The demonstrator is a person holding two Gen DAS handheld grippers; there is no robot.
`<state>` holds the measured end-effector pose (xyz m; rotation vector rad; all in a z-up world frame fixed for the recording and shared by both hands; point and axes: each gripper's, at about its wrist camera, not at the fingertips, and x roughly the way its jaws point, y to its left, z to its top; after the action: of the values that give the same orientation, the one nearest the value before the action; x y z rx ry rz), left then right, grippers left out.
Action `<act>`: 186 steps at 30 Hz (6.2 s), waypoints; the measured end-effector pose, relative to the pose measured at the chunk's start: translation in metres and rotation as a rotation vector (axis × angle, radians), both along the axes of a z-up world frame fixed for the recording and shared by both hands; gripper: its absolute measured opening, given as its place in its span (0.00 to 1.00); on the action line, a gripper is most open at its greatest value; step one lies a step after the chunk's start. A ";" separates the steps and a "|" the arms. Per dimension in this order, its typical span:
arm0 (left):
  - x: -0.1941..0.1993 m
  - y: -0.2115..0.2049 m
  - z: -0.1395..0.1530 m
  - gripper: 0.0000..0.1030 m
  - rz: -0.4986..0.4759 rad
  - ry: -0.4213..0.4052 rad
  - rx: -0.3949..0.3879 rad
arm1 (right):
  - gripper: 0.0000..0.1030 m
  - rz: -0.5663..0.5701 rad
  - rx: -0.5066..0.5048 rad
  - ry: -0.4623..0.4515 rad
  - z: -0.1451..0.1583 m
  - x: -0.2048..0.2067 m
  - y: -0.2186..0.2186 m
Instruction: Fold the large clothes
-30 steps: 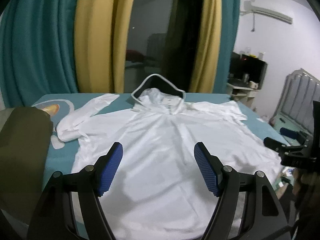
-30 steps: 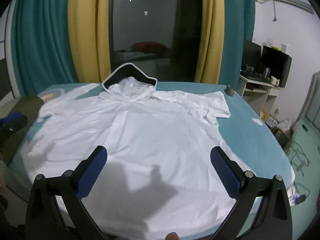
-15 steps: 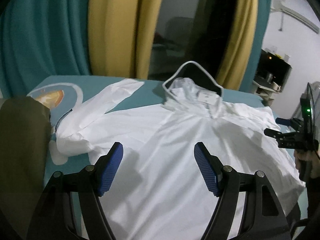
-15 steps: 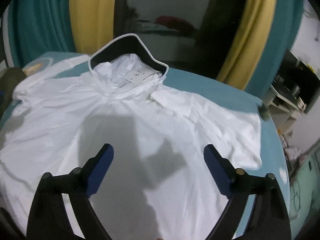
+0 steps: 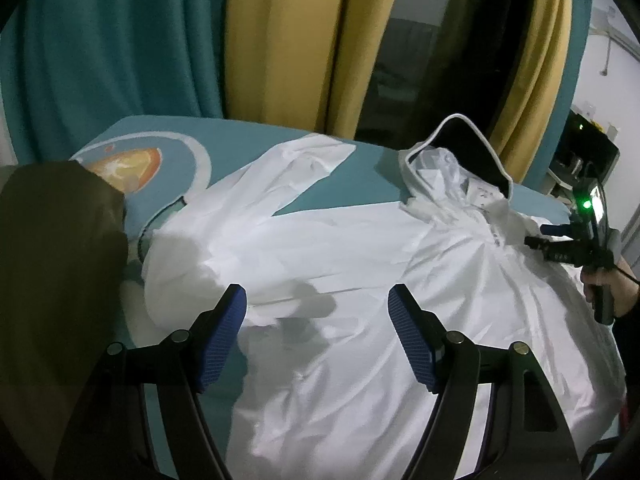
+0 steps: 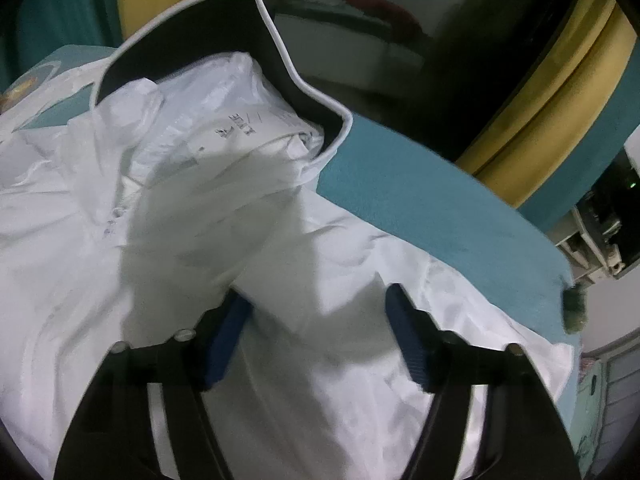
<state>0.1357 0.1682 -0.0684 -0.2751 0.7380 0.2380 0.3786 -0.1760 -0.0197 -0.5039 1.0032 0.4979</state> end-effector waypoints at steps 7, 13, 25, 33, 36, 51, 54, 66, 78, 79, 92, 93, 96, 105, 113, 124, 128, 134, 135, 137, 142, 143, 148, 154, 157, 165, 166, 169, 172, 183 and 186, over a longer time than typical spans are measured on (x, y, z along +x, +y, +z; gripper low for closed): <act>-0.007 0.011 0.002 0.74 -0.006 -0.023 -0.019 | 0.03 -0.023 0.055 -0.117 0.051 -0.018 -0.004; -0.021 0.016 0.009 0.74 -0.019 -0.070 -0.032 | 0.03 0.066 0.143 -0.186 0.111 -0.068 0.030; -0.050 0.044 0.022 0.74 0.002 -0.133 -0.027 | 0.03 0.262 0.248 -0.088 0.092 -0.139 0.166; -0.044 0.057 0.029 0.74 0.004 -0.125 -0.016 | 0.47 0.270 0.237 0.040 0.050 -0.125 0.212; -0.031 0.057 0.031 0.74 -0.024 -0.112 -0.005 | 0.84 0.248 0.256 0.054 0.053 -0.126 0.200; 0.141 0.086 -0.001 0.73 -0.175 0.102 0.100 | 0.84 0.011 0.223 -0.037 0.079 -0.132 0.026; 0.166 0.095 -0.018 0.73 -0.178 0.151 0.081 | 0.84 -0.071 0.220 -0.030 0.075 -0.132 -0.009; 0.214 0.055 -0.046 0.08 -0.357 0.229 0.141 | 0.84 -0.220 0.233 -0.038 0.069 -0.136 -0.068; 0.153 0.083 0.086 0.02 -0.255 -0.085 0.042 | 0.84 -0.225 0.277 -0.056 0.076 -0.146 -0.089; 0.146 0.076 0.102 0.02 -0.260 -0.118 0.047 | 0.84 -0.225 0.284 -0.058 0.077 -0.146 -0.091; 0.139 -0.095 0.182 0.02 -0.507 -0.272 0.118 | 0.84 -0.232 0.358 -0.063 0.079 -0.162 -0.139; 0.141 -0.106 0.182 0.02 -0.522 -0.271 0.123 | 0.84 -0.234 0.360 -0.062 0.079 -0.163 -0.143; 0.149 -0.149 0.172 0.02 -0.590 -0.247 0.105 | 0.84 -0.252 0.359 -0.060 0.075 -0.166 -0.160; 0.173 -0.256 0.065 0.11 -0.782 0.026 -0.037 | 0.84 -0.326 0.365 -0.038 0.059 -0.165 -0.204; 0.112 -0.173 0.033 0.34 -0.678 0.056 -0.115 | 0.83 -0.258 0.355 0.009 0.051 -0.141 -0.186; 0.072 -0.006 0.005 0.36 -0.258 0.124 -0.033 | 0.58 -0.102 0.318 0.077 0.031 -0.049 -0.077; 0.086 0.007 -0.019 0.36 -0.237 0.210 -0.027 | 0.28 -0.032 0.281 0.152 0.003 -0.031 -0.050; 0.110 0.002 -0.032 0.35 -0.246 0.252 0.036 | 0.04 0.035 0.154 0.001 0.009 -0.049 -0.042; 0.116 -0.001 -0.033 0.35 -0.250 0.257 0.053 | 0.04 0.028 0.140 -0.026 0.013 -0.050 -0.046; 0.125 -0.004 -0.036 0.21 -0.249 0.265 0.114 | 0.04 0.005 0.125 -0.069 0.019 -0.053 -0.055; 0.145 0.000 -0.037 0.16 -0.238 0.257 0.150 | 0.05 -0.022 0.105 0.019 0.008 -0.050 -0.073; 0.148 0.001 -0.036 0.16 -0.232 0.257 0.142 | 0.07 -0.024 0.098 0.038 0.003 -0.049 -0.074; 0.156 0.008 -0.013 0.16 -0.223 0.167 0.037 | 0.62 -0.041 0.119 0.025 0.014 -0.036 -0.081; 0.172 0.001 0.013 0.33 -0.212 0.113 -0.014 | 0.74 0.042 0.144 -0.079 0.033 0.009 -0.033; 0.180 0.001 0.015 0.35 -0.167 0.108 -0.038 | 0.74 0.111 0.207 -0.124 0.043 0.035 0.010; 0.181 0.003 0.005 0.36 -0.168 0.133 -0.053 | 0.47 0.154 0.140 -0.259 0.032 0.083 0.108; 0.182 0.001 0.003 0.36 -0.185 0.135 -0.049 | 0.40 0.153 0.141 -0.254 0.028 0.087 0.112; 0.180 -0.002 0.001 0.36 -0.205 0.140 -0.045 | 0.11 0.161 0.150 -0.208 0.019 0.093 0.114; 0.182 -0.004 0.001 0.36 -0.207 0.134 -0.037 | 0.07 0.241 0.149 -0.206 0.017 0.076 0.105; 0.239 -0.031 0.027 0.36 -0.318 0.053 -0.061 | 0.08 0.412 0.016 -0.144 -0.004 0.023 0.069; 0.268 -0.044 0.007 0.36 -0.357 0.111 -0.092 | 0.11 0.400 0.064 -0.068 -0.002 0.028 0.056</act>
<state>0.4041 0.1243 -0.0617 -0.2141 0.8955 -0.1208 0.4064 -0.1205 -0.0214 -0.6637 0.8193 0.8612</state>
